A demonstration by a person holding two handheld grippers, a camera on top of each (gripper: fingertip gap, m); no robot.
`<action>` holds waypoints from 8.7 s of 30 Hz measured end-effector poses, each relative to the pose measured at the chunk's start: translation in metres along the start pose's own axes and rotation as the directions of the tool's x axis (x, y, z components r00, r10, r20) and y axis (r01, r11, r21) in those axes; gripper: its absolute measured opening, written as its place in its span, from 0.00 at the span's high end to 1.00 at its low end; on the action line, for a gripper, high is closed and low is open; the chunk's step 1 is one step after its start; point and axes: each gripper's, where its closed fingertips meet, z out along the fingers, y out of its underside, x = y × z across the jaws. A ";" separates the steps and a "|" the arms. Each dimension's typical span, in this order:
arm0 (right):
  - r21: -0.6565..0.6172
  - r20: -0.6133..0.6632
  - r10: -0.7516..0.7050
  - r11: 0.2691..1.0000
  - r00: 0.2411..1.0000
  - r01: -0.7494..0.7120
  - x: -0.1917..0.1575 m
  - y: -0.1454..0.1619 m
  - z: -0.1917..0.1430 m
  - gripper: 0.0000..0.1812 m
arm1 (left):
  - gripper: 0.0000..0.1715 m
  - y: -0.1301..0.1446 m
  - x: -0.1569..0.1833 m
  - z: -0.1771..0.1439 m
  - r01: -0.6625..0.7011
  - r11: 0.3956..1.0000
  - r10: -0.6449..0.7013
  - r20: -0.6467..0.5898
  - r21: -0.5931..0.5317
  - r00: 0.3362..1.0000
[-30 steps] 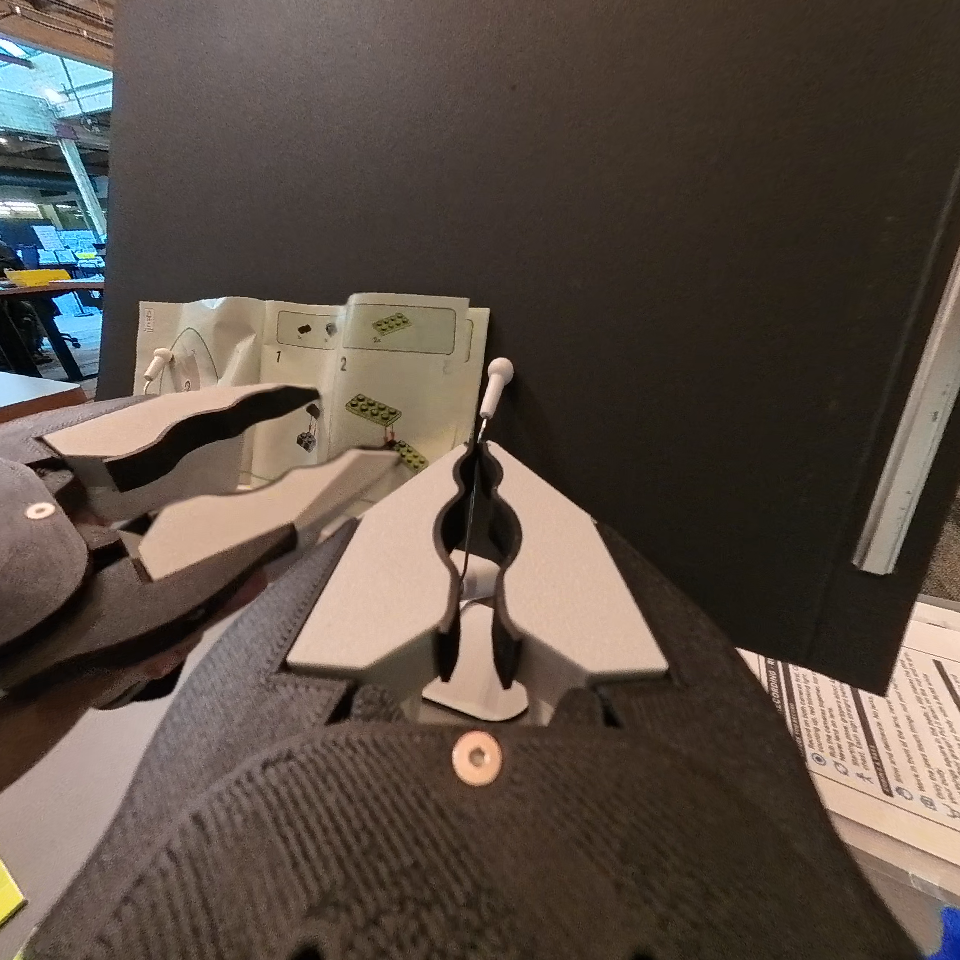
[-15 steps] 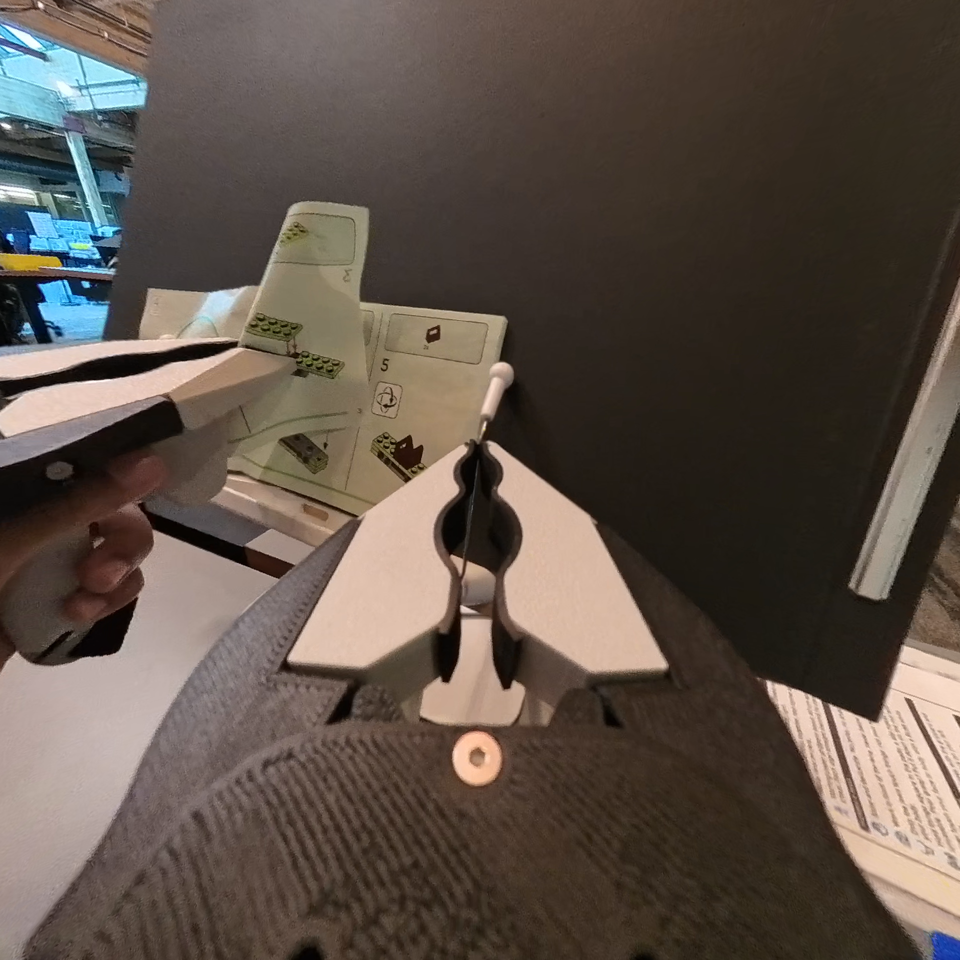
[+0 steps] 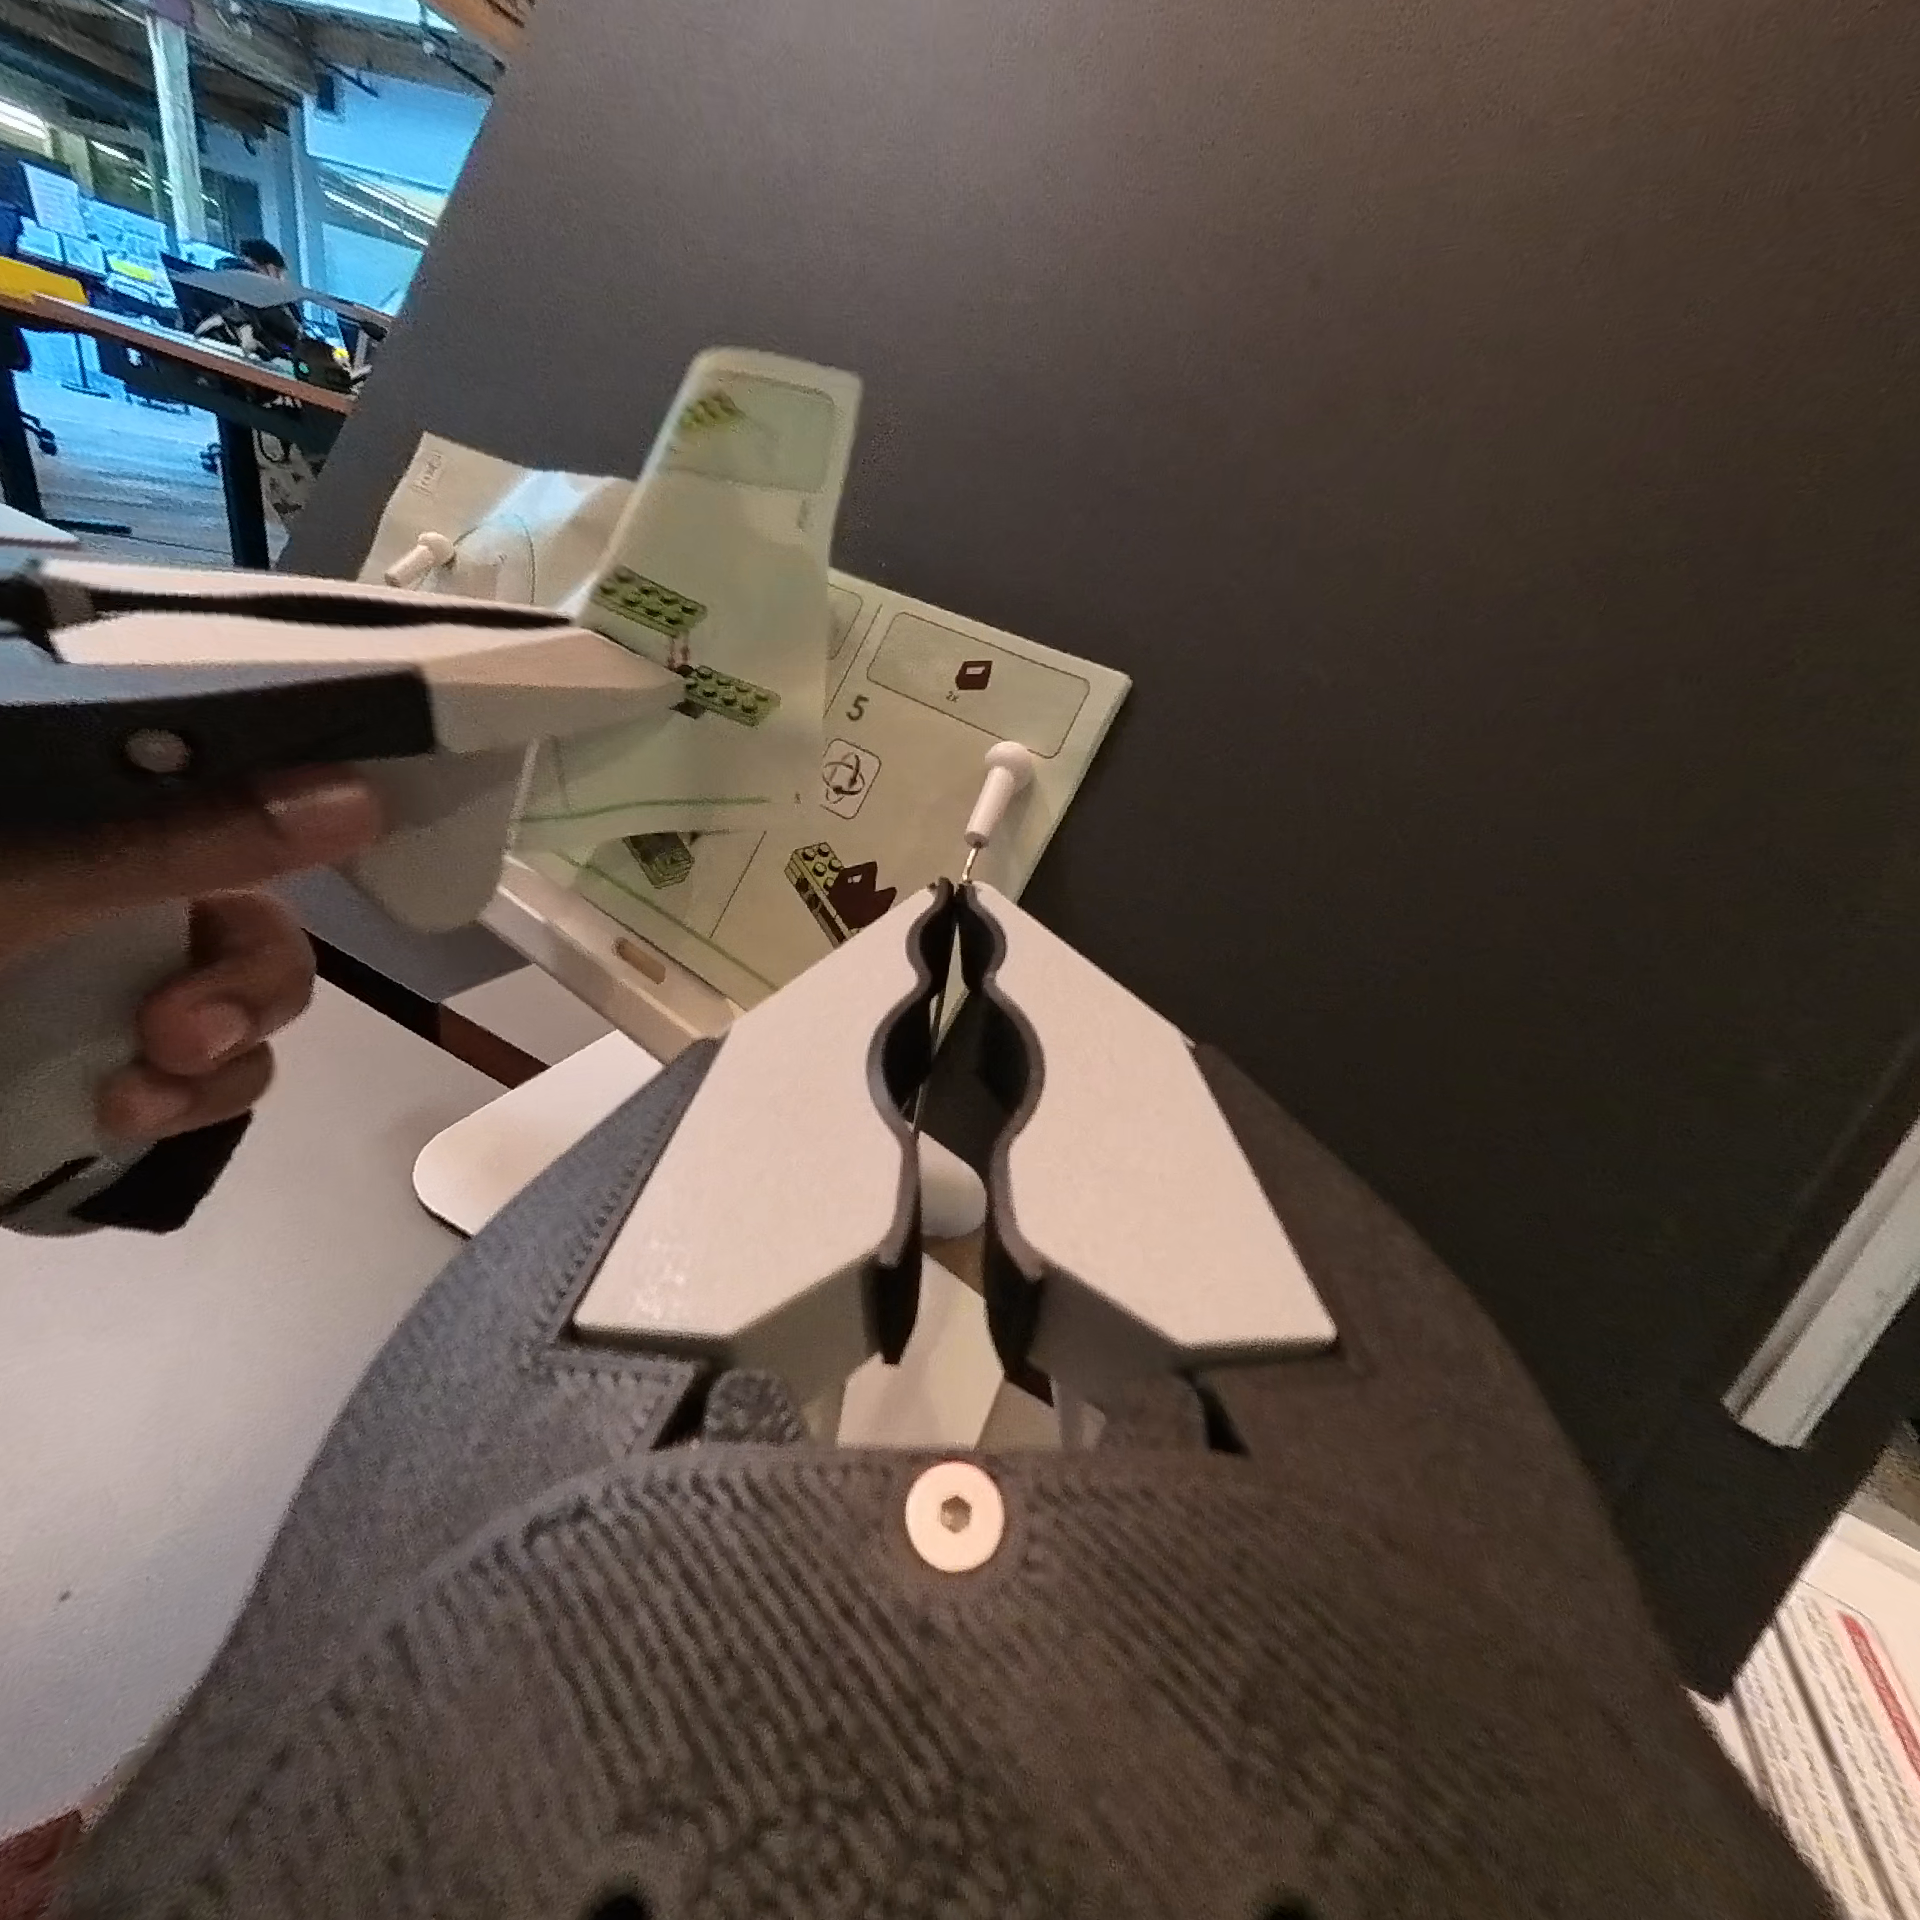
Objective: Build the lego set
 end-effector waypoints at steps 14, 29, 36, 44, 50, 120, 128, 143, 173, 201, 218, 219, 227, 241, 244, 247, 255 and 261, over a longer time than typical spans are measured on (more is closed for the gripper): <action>0.104 0.112 0.201 0.971 0.973 -0.213 -0.033 -0.071 0.002 0.91 | 0.88 -0.012 -0.134 -0.054 0.356 0.924 -0.377 0.180 0.138 0.909; 0.009 0.605 -0.497 0.786 0.622 0.619 -0.150 -0.070 0.092 0.69 | 0.84 0.024 -0.091 -0.025 0.408 0.908 -0.410 0.002 -0.098 0.912; -0.187 0.948 -0.080 0.641 0.308 0.745 -0.163 -0.061 0.077 0.89 | 0.90 0.022 -0.094 -0.025 0.468 0.881 -0.471 -0.027 -0.065 0.882; -0.340 0.815 -0.122 0.692 0.567 0.637 -0.128 -0.084 0.107 1.00 | 1.00 0.025 -0.101 -0.027 0.461 0.883 -0.465 -0.022 -0.089 0.885; -0.383 0.614 -0.290 0.704 0.735 0.598 -0.093 -0.083 0.120 1.00 | 1.00 0.022 -0.102 -0.033 0.485 0.874 -0.486 -0.054 -0.038 0.872; -0.095 0.498 -0.679 0.575 0.539 0.813 -0.102 -0.003 0.073 0.94 | 0.99 0.028 -0.090 -0.057 0.110 0.969 -0.152 -0.182 -0.221 0.971; -0.169 0.486 -0.668 0.561 0.564 0.810 -0.086 -0.002 0.069 0.99 | 0.99 0.028 -0.090 -0.057 0.105 0.968 -0.148 -0.180 -0.226 0.973; -0.170 0.469 -0.685 0.549 0.557 0.818 -0.082 -0.009 0.061 0.92 | 1.00 0.027 -0.089 -0.055 0.161 0.967 -0.202 -0.206 -0.196 0.957; -0.183 0.423 -0.615 0.661 0.665 0.728 -0.136 -0.006 0.084 1.00 | 1.00 -0.023 -0.091 -0.071 0.237 0.970 -0.215 -0.258 0.055 0.942; -0.272 0.349 -0.444 0.794 0.825 0.543 -0.095 -0.020 0.080 1.00 | 0.98 0.010 -0.086 -0.044 0.269 0.956 -0.285 -0.142 -0.119 0.948; -0.171 0.347 -0.219 0.941 0.912 0.291 -0.114 -0.086 0.000 1.00 | 0.98 0.008 -0.093 -0.048 0.292 0.947 -0.307 -0.109 -0.134 0.946; -0.157 0.346 -0.206 0.949 0.915 0.273 -0.117 -0.090 -0.015 1.00 | 0.98 0.008 -0.093 -0.048 0.292 0.946 -0.307 -0.102 -0.137 0.946; -0.141 0.323 0.084 0.989 0.943 -0.040 -0.132 -0.082 -0.130 1.00 | 0.86 -0.046 -0.097 -0.085 0.301 0.953 -0.302 -0.098 -0.029 0.948; -0.307 0.339 0.342 0.921 0.877 -0.240 -0.159 0.025 -0.240 1.00 | 0.84 -0.016 0.044 -0.211 -0.050 0.960 -0.065 -0.392 -0.275 0.918; -0.333 0.303 0.372 0.904 0.877 -0.268 -0.154 0.054 -0.251 1.00 | 0.82 0.054 0.094 -0.244 -0.143 0.905 -0.078 -0.488 -0.400 0.869; -0.347 0.271 0.336 0.908 0.902 -0.234 -0.143 0.065 -0.252 1.00 | 0.82 0.096 0.124 -0.270 -0.200 0.899 -0.036 -0.522 -0.388 0.852; -0.340 0.312 0.474 0.865 0.824 -0.369 -0.133 0.061 -0.255 1.00 | 0.84 0.080 0.148 -0.298 -0.068 0.980 -0.043 -0.535 -0.185 0.844; -0.371 0.357 0.524 0.839 0.774 -0.398 -0.138 0.060 -0.257 1.00 | 0.79 0.087 0.153 -0.302 -0.072 0.974 -0.062 -0.560 -0.214 0.826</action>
